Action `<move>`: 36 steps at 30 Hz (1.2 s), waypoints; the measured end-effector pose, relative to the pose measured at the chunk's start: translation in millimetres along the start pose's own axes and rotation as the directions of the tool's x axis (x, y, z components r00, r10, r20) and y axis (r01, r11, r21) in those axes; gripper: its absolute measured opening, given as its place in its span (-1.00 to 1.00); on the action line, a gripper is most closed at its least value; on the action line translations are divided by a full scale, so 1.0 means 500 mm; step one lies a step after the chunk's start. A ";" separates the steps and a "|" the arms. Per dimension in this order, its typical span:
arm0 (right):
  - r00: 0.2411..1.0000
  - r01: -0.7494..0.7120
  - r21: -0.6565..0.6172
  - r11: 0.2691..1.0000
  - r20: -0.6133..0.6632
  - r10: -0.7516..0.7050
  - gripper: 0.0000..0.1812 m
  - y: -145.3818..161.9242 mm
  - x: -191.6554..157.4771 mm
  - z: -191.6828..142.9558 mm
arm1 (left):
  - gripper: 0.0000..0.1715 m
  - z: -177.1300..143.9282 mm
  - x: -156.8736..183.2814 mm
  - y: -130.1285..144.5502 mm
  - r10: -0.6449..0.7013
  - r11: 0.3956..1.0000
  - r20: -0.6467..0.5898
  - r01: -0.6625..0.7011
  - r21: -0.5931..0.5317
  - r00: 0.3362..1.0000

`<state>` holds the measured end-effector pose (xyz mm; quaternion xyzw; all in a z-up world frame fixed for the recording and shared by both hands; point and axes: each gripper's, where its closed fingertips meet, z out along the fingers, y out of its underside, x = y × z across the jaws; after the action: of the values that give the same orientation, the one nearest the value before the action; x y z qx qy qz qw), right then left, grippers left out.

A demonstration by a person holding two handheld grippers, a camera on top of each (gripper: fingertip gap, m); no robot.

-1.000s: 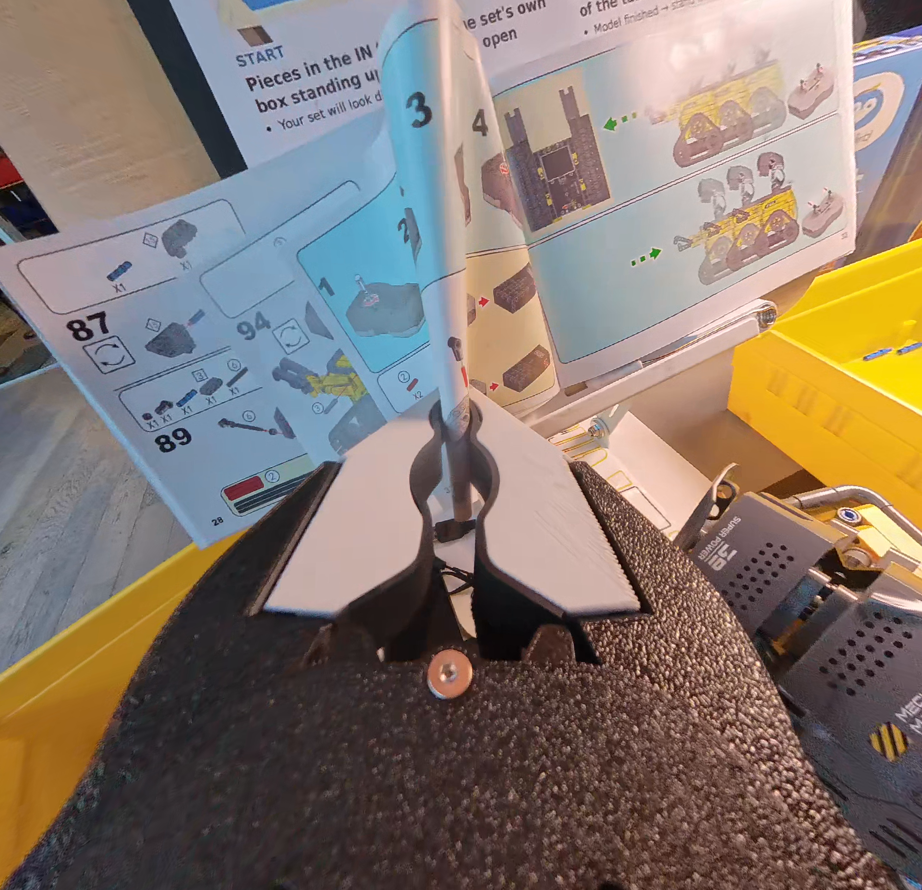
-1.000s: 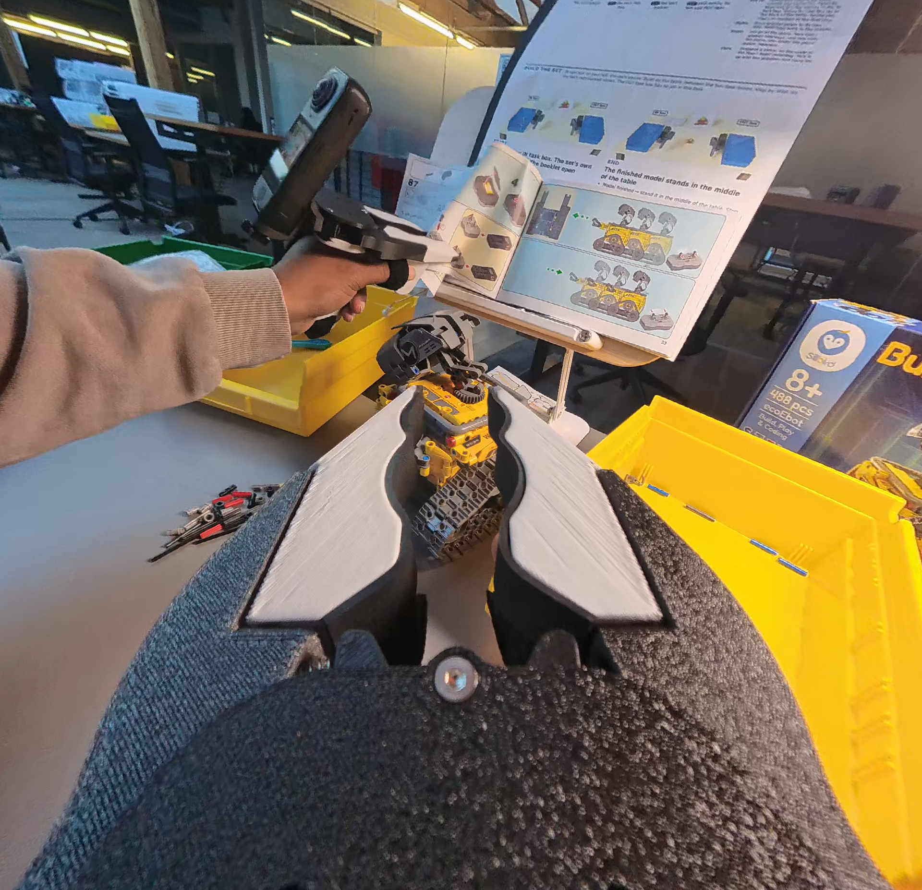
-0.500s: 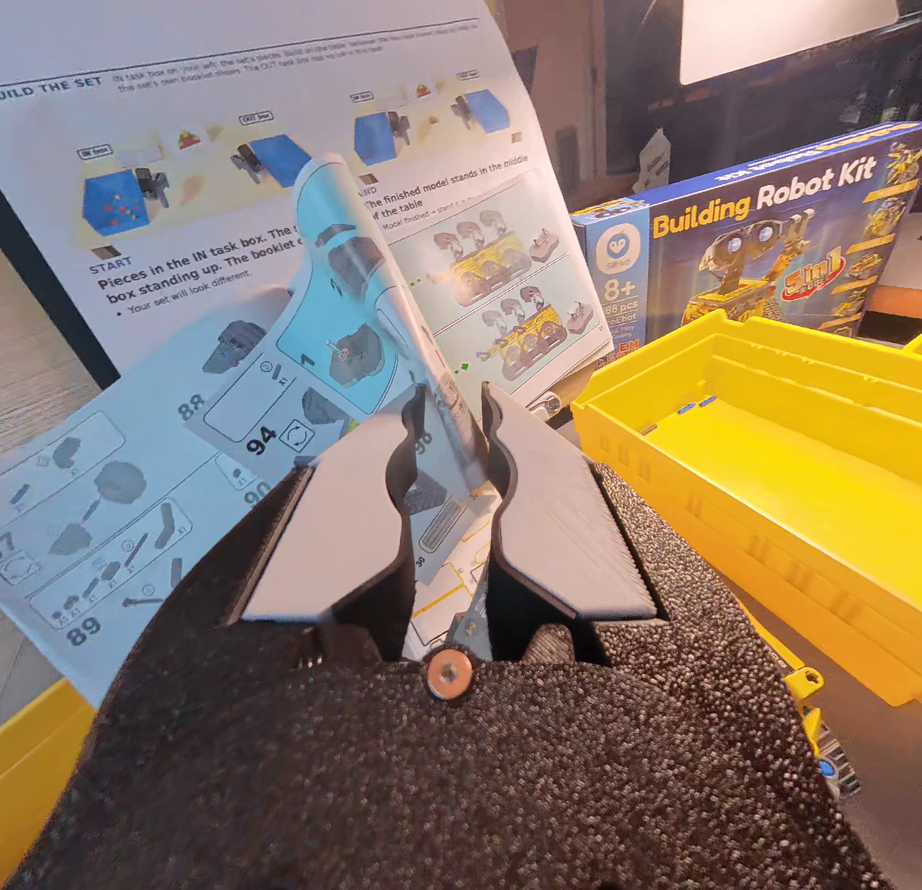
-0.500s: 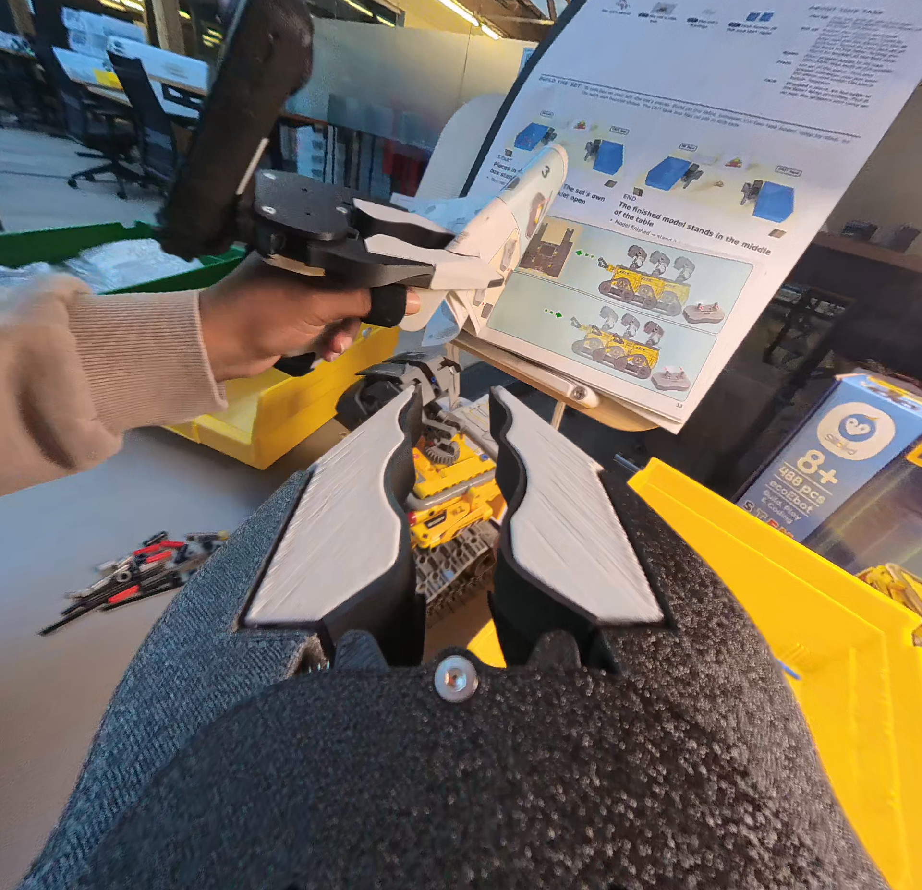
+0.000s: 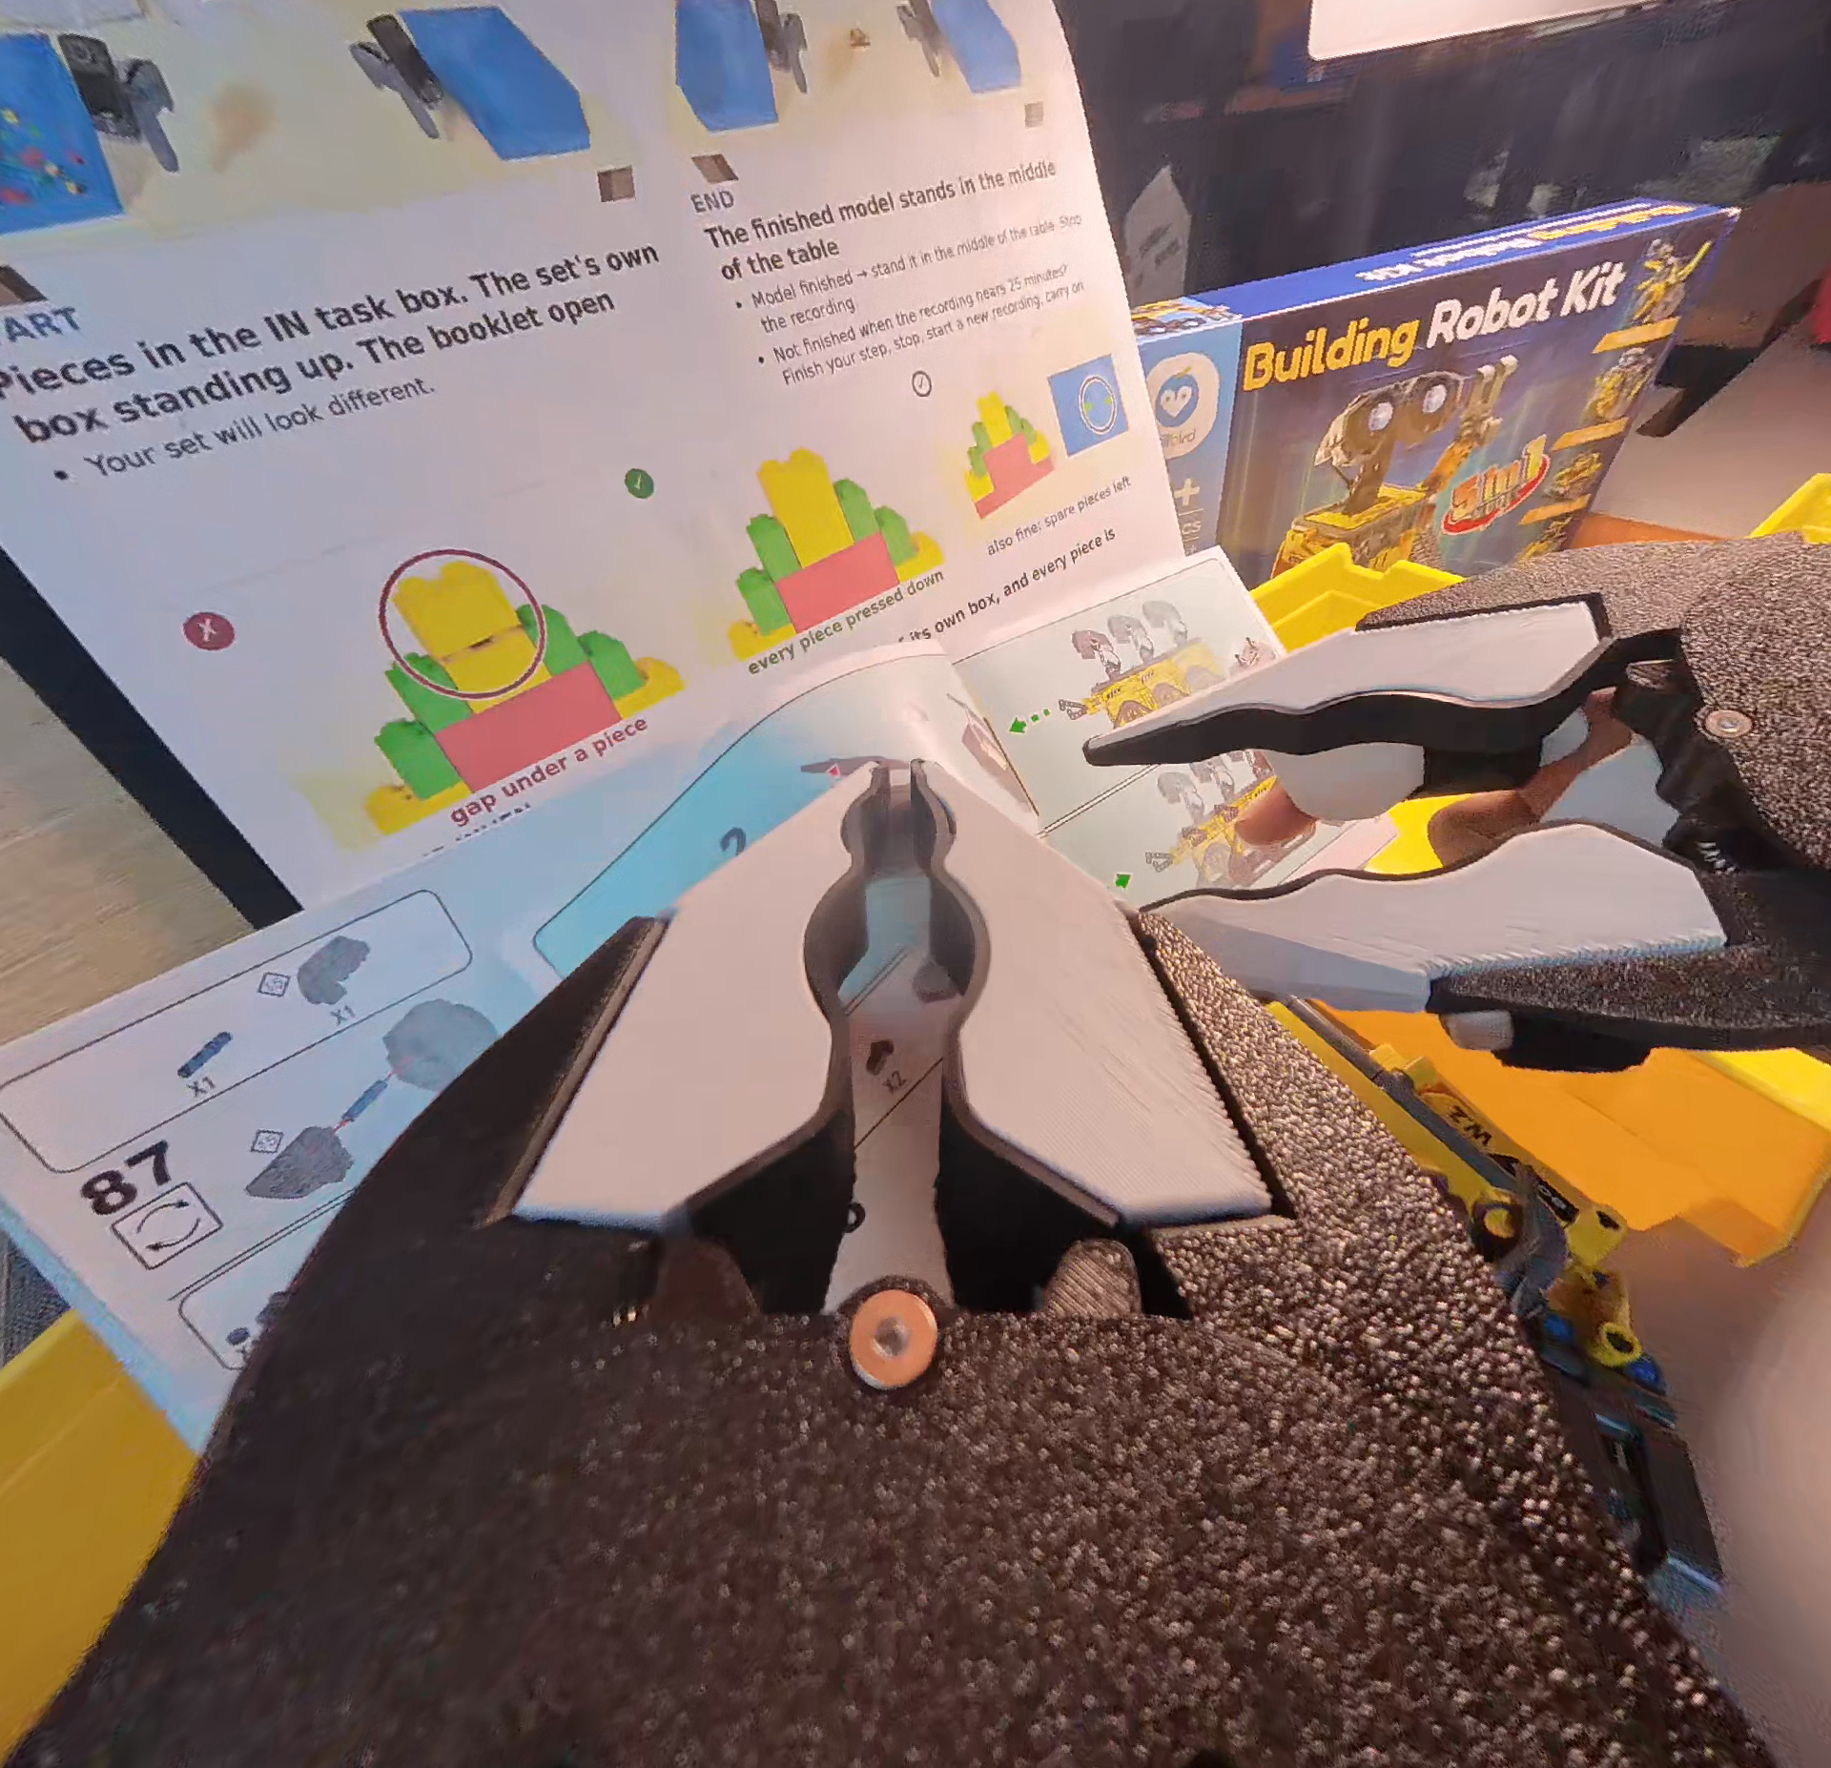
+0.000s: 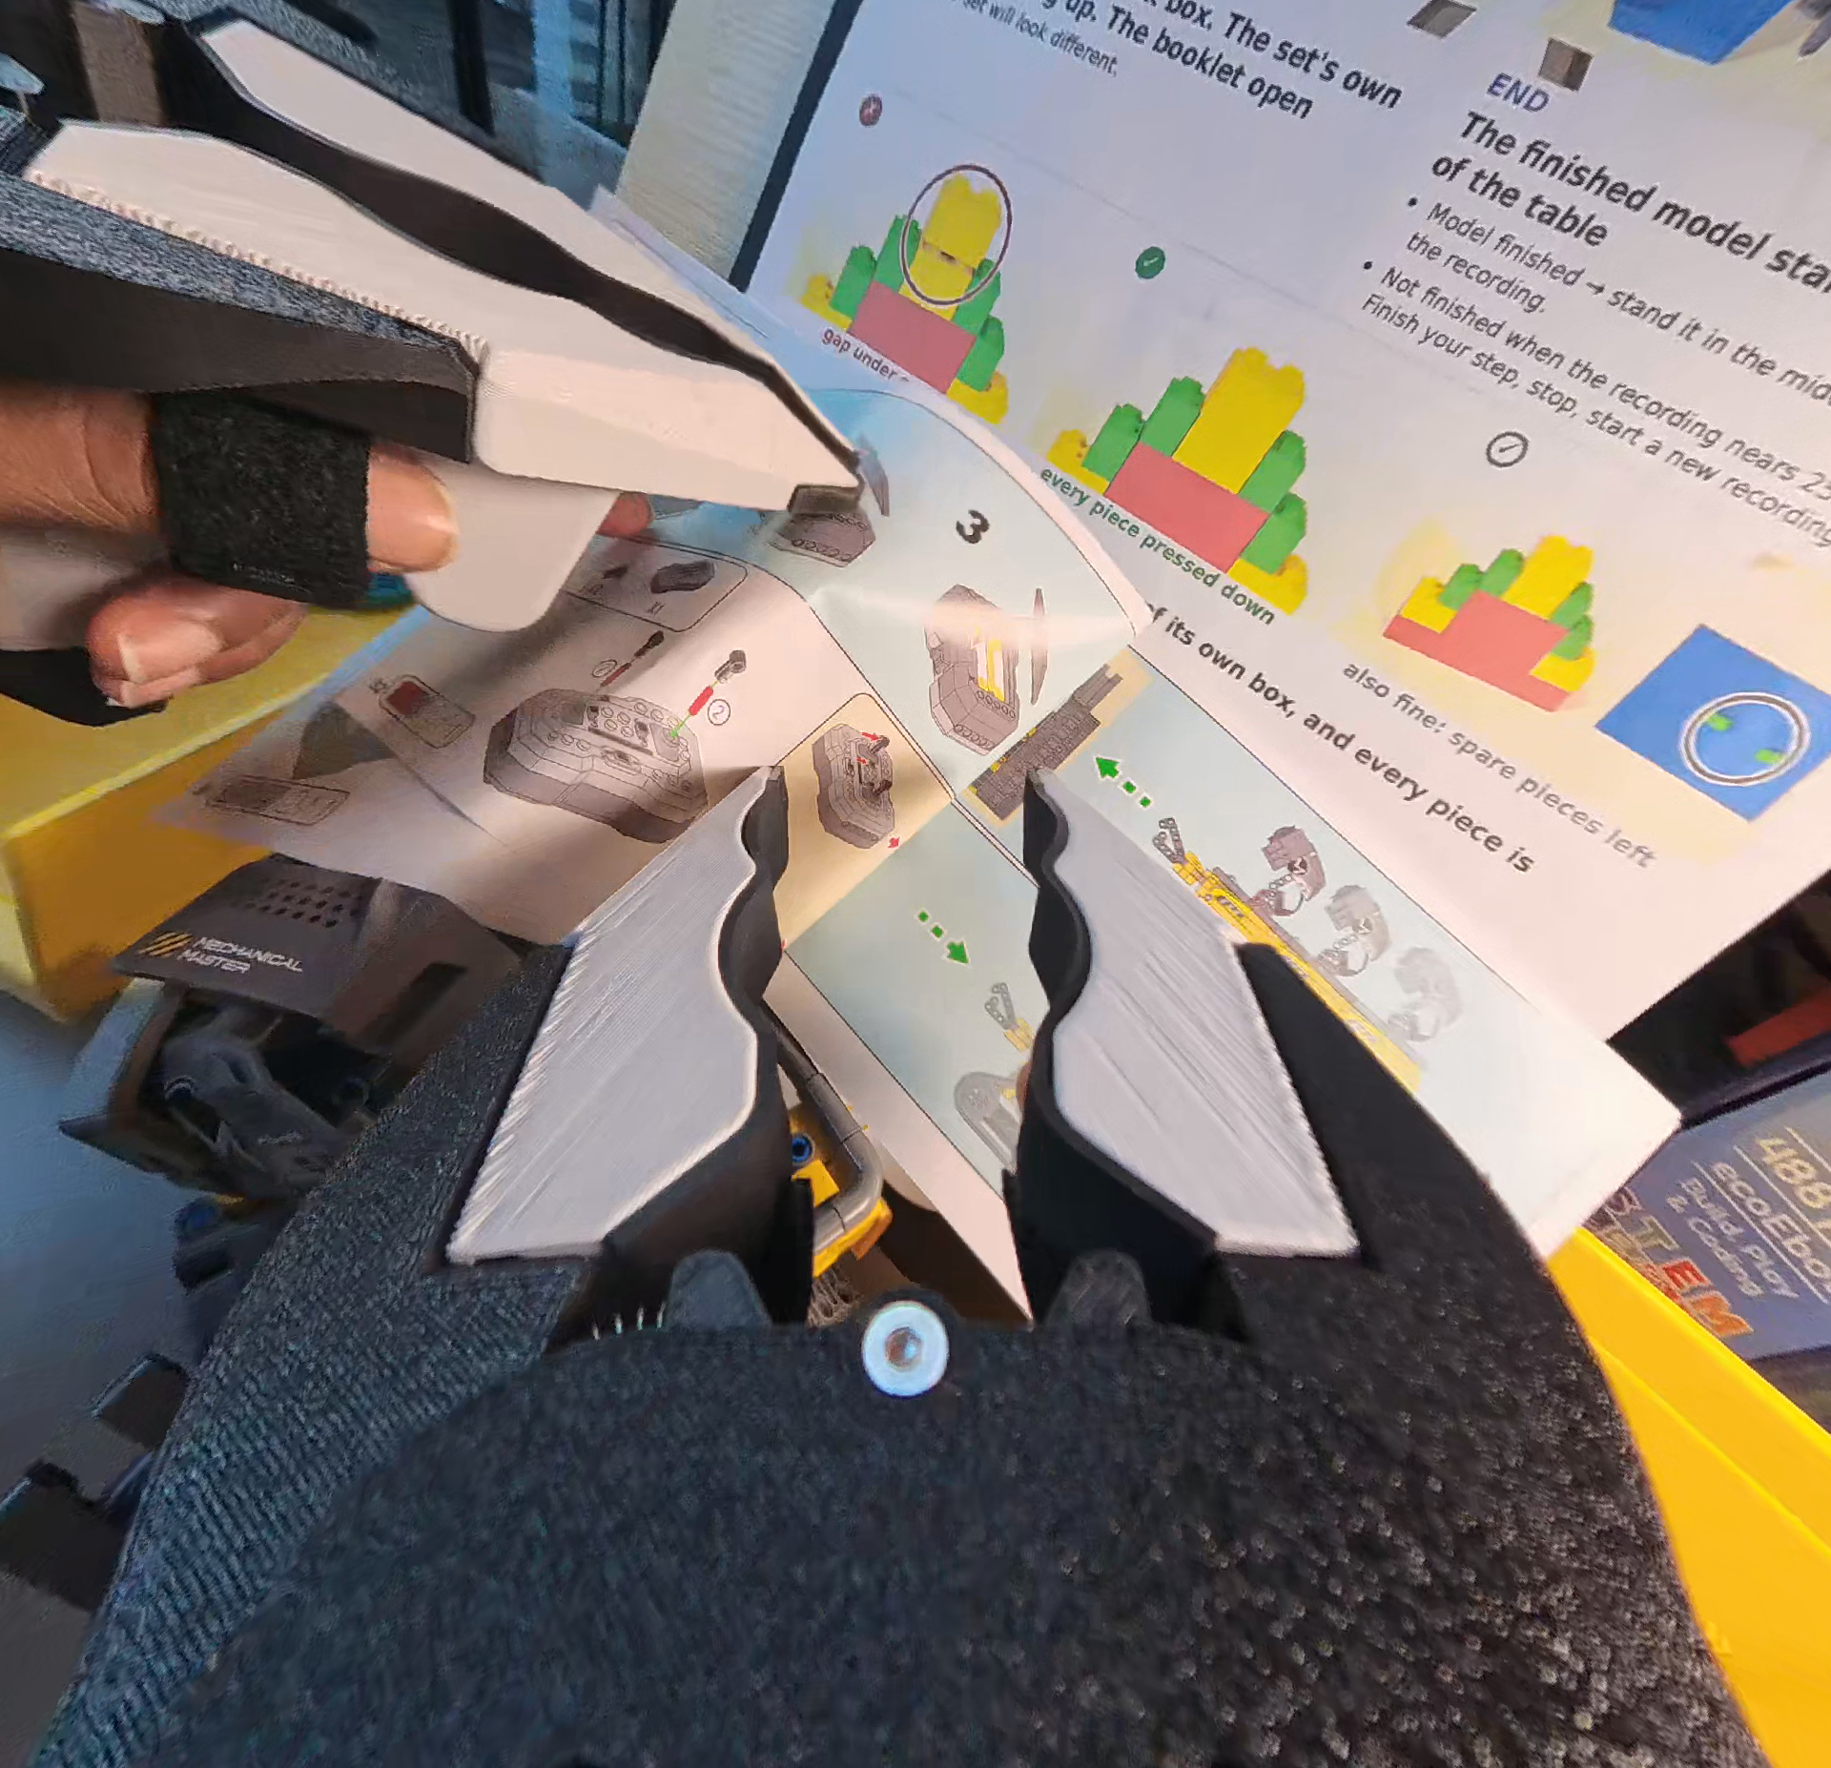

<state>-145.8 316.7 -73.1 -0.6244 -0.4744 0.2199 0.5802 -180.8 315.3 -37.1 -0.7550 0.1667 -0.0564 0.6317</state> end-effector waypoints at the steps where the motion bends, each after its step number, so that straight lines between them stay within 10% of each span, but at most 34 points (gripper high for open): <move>1: 1.000 0.004 0.003 1.000 -0.003 -0.004 -0.47 0.002 0.003 -0.001 | -0.94 -0.004 -0.004 0.003 -0.007 1.000 -0.007 0.007 0.006 1.000; 19: 1.000 0.019 -0.014 1.000 0.002 -0.019 -0.49 0.009 0.012 -0.008 | -0.22 -0.128 -0.159 0.057 -0.373 0.928 0.024 0.372 0.038 0.928; 23: 1.000 0.027 -0.014 1.000 0.012 -0.027 -0.49 0.008 0.009 -0.006 | -0.31 -0.139 -0.092 0.085 -0.500 0.866 -0.235 0.477 -0.152 0.833; 29: 0.999 0.035 -0.015 0.999 0.021 -0.035 -0.48 0.006 0.008 -0.011 | -0.80 -0.119 -0.071 0.108 -0.542 0.840 -0.267 0.503 -0.206 0.797; 36: 0.996 -0.085 -0.123 0.989 -0.041 0.080 -0.18 0.060 0.152 -0.070 | -1.00 -0.127 -0.117 0.126 -0.379 0.920 -0.159 0.353 -0.171 0.912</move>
<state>-72.6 366.7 -72.0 -0.6825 -0.4504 0.2022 0.5389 -265.9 265.8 -78.6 -0.8060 0.0847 -0.2333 0.5374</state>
